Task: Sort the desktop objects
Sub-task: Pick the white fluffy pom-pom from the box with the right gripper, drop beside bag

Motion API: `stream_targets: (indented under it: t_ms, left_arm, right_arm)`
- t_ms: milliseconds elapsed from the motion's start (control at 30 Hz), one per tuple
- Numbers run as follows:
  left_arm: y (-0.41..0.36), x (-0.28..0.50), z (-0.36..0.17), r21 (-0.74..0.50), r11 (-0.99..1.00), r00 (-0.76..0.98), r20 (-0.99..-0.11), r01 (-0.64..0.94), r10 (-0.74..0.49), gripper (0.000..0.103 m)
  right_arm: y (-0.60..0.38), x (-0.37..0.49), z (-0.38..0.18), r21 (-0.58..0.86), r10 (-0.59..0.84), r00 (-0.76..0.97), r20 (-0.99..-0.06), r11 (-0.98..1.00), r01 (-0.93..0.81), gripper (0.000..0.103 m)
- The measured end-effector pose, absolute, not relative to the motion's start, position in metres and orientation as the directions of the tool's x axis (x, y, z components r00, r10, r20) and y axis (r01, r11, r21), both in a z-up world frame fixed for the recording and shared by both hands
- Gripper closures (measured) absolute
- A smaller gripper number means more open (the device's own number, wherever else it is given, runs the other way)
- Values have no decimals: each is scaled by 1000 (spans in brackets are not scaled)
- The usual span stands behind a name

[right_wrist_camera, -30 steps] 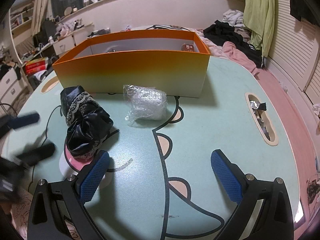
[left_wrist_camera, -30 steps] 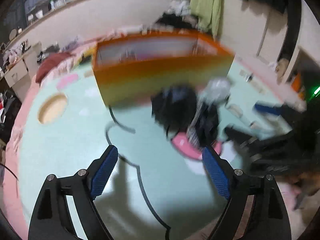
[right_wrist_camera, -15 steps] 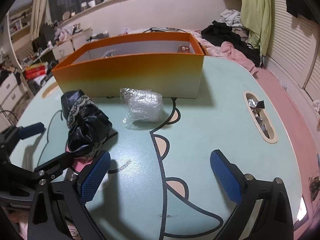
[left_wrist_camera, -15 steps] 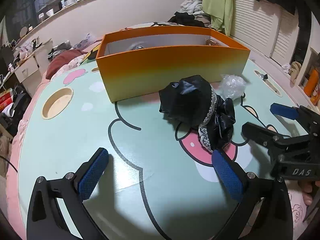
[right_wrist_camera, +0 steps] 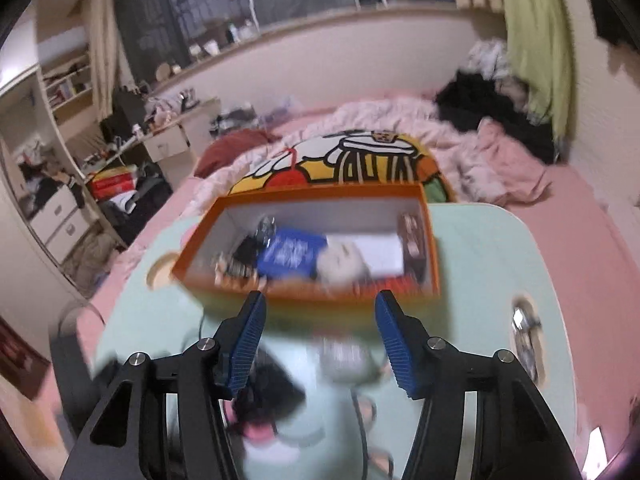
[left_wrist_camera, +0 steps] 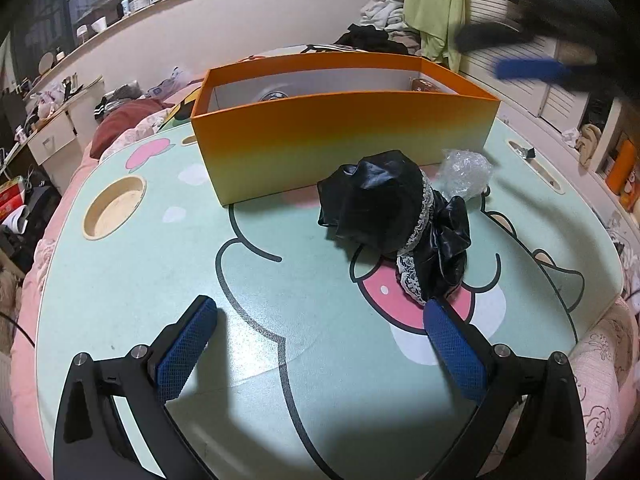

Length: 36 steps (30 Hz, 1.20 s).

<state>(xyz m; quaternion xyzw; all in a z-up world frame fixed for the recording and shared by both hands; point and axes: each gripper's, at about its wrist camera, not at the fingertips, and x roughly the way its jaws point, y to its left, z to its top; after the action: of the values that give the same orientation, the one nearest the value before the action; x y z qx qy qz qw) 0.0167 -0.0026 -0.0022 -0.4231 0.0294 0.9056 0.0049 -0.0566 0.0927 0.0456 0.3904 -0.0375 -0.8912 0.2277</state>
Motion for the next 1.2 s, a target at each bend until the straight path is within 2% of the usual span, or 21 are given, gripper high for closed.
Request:
stream_targets:
  t_ms: [67, 100, 233, 300, 367, 400, 467, 600, 733, 833, 1000, 1067, 1133, 1167, 1200]
  left_arm:
    - [-2, 16, -2, 49, -998, -642, -767, -34, -16, 0]
    - [-2, 16, -2, 49, -998, -642, -767, -34, -16, 0]
    - [-1, 16, -2, 48, -998, -643, -766, -35, -15, 0]
    - [-1, 15, -2, 48, -998, -642, -767, -35, -14, 0]
    - [-1, 15, -2, 48, -998, -642, -766, -36, -14, 0]
    - [0, 15, -2, 48, -998, -643, -766, -36, -14, 0]
    - [-1, 15, -2, 48, -998, -641, -767, -36, -14, 0]
    - [-1, 16, -2, 49, -998, -644, -765, -36, -14, 0]
    - [0, 16, -2, 48, -998, -644, -765, -35, -14, 0]
    - [0, 16, -2, 48, -998, -644, -765, -35, -15, 0]
    - [0, 17, -2, 48, -998, -644, -765, -35, -14, 0]
    - [0, 17, -2, 48, -998, -644, -765, -35, -14, 0]
    - [0, 17, -2, 49, -998, -644, -764, -29, -19, 0]
    - [0, 17, -3, 49, -998, -644, -764, -29, -19, 0]
    - [0, 17, -3, 49, -998, -644, -764, -28, -19, 0]
  right_arm:
    - [82, -101, 40, 263, -416, -498, -761, -899, 350, 70]
    - [76, -122, 33, 280, -408, -443, -798, -903, 327, 72]
    - [57, -158, 6, 228, -333, -341, -879, -922, 313, 71]
    - [50, -166, -9, 172, -267, -322, -908, -940, 295, 62]
    - [53, -170, -14, 216, -305, -327, -894, -935, 281, 65]
    - [53, -173, -15, 265, -346, -306, -887, -924, 277, 81]
    - [50, -174, -26, 339, -407, -230, -884, -897, 283, 82]
    - [60, -169, -10, 316, -408, -365, -837, -904, 286, 83]
    - [85, -129, 32, 394, -509, -495, -704, -860, 324, 83]
    - [92, -77, 51, 433, -604, -478, -638, -794, 427, 82]
    - [70, -35, 24, 305, -525, -415, -744, -818, 487, 82]
    - [64, -35, 14, 252, -476, -435, -764, -842, 478, 79]
    - [66, -33, 11, 228, -457, -489, -743, -860, 458, 70]
    - [70, -37, 11, 225, -452, -515, -728, -868, 443, 55]
    - [80, -37, 10, 231, -455, -555, -696, -874, 427, 46]
